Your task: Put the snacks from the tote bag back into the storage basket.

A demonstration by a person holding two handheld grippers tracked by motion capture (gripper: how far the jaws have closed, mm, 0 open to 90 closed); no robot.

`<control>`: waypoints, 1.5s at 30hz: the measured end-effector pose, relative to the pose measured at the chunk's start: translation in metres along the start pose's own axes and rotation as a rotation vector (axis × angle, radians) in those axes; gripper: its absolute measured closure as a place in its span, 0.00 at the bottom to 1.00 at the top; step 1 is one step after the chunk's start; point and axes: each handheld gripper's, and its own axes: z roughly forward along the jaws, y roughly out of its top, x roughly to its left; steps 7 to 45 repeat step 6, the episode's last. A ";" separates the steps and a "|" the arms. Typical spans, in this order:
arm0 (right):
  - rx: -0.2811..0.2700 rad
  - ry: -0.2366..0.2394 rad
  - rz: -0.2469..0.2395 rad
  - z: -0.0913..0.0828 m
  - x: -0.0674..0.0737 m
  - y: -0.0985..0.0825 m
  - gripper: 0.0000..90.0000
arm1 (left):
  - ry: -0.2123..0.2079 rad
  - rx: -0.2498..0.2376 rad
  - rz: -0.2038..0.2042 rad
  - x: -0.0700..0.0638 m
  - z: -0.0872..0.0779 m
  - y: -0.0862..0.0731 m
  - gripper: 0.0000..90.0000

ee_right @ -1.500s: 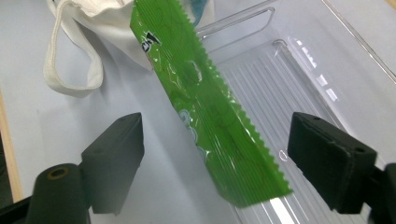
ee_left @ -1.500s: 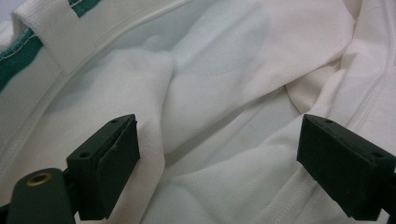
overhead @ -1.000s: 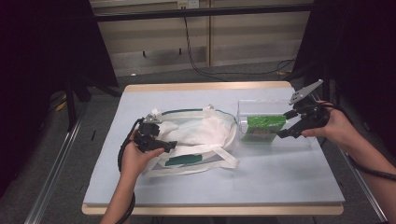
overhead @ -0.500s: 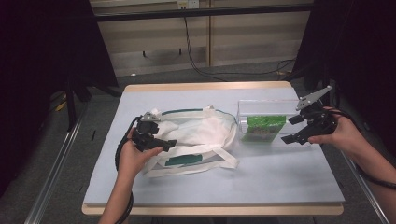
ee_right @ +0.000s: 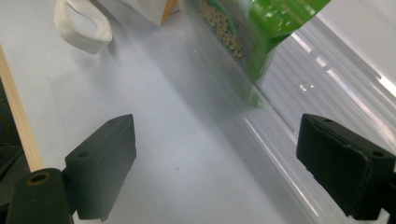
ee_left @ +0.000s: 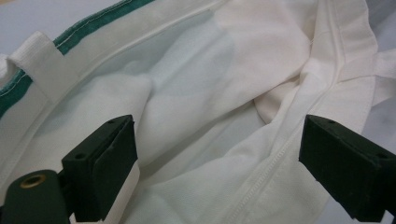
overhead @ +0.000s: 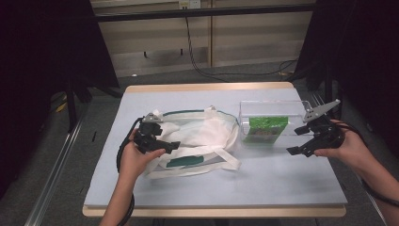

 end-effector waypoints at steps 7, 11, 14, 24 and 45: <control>0.001 -0.001 -0.012 0.007 0.006 -0.009 0.12 | -0.012 -0.001 0.001 -0.001 0.002 0.001 0.12; 0.001 -0.001 -0.012 0.007 0.006 -0.009 0.12 | -0.012 -0.001 0.001 -0.001 0.002 0.001 0.12; 0.001 -0.001 -0.012 0.007 0.006 -0.009 0.12 | -0.012 -0.001 0.001 -0.001 0.002 0.001 0.12; 0.001 -0.001 -0.012 0.007 0.006 -0.009 0.12 | -0.012 -0.001 0.001 -0.001 0.002 0.001 0.12; 0.001 -0.001 -0.012 0.007 0.006 -0.009 0.12 | -0.012 -0.001 0.001 -0.001 0.002 0.001 0.12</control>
